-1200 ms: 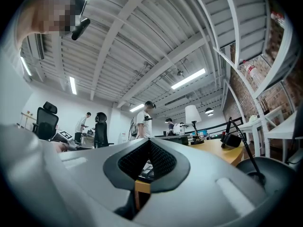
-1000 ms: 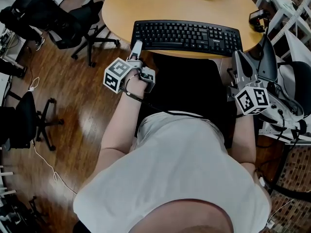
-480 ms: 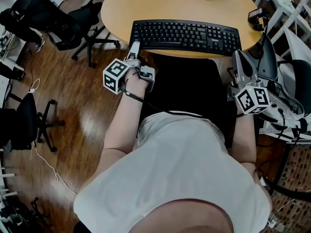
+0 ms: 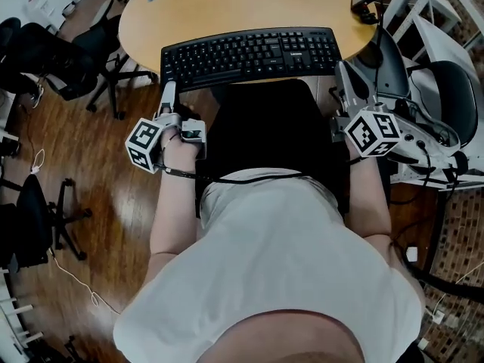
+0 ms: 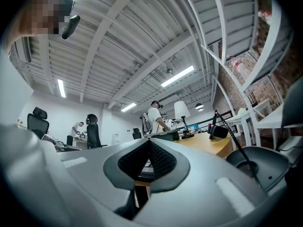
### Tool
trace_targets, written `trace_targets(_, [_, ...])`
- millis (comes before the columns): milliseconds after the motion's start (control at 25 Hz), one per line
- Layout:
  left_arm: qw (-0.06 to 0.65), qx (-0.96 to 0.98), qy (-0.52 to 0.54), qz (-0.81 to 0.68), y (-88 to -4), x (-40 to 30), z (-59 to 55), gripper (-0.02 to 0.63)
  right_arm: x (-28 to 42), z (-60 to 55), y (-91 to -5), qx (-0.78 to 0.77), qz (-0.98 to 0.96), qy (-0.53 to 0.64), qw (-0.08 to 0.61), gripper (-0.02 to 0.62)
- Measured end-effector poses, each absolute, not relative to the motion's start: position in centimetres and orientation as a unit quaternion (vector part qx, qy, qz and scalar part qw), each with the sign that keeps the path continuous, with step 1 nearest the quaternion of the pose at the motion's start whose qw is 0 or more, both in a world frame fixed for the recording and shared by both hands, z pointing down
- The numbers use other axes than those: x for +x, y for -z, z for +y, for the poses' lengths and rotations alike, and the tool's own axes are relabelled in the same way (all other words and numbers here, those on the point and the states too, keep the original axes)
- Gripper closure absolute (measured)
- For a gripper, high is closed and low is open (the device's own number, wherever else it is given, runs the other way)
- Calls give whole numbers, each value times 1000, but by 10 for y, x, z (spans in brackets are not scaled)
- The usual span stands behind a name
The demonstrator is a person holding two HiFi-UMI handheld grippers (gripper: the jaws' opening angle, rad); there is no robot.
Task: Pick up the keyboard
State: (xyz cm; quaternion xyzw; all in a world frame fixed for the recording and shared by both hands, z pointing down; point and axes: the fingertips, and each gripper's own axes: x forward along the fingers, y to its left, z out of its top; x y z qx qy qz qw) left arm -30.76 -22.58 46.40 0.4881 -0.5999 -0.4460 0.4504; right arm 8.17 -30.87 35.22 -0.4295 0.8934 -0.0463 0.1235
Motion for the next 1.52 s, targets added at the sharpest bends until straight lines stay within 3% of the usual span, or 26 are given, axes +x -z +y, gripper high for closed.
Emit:
trace_targets(120, [453,485,446,-601,-464,-302,-232,192,101,-322,-357,-456,878,68,130,590])
trace_targets(320, [453,486,447,-599,-462,-302,-232,192,135,-342,-377,-484,838,172,184,424])
trace_targets(440, [453,486,446,-599,-463,-302,-233,192,147,-353,-401,-472,807,272,225,382])
trace_targets(600, [452,487,443,-602,-463,-302,-234,190,146,-361,-426,-409,773,388,291,391])
trace_targets(840, [451,487,442,-604,-462,-302,-233,190,130,-360,-429,-369,761,427,321,402])
trace_targets(1040, [453,487,441,-602,-462,-301,-235,190,116,-361,-431,-362,761,442,308,408])
trace_targets(1240, [452,488,439,-604,-463,-302,-233,190,110,-360,-430,-362,756,453,304,475])
trace_targets(1520, [451,494,438,-601,-458,-302,-233,189,111,-354,-424,-371,750,454,307,477])
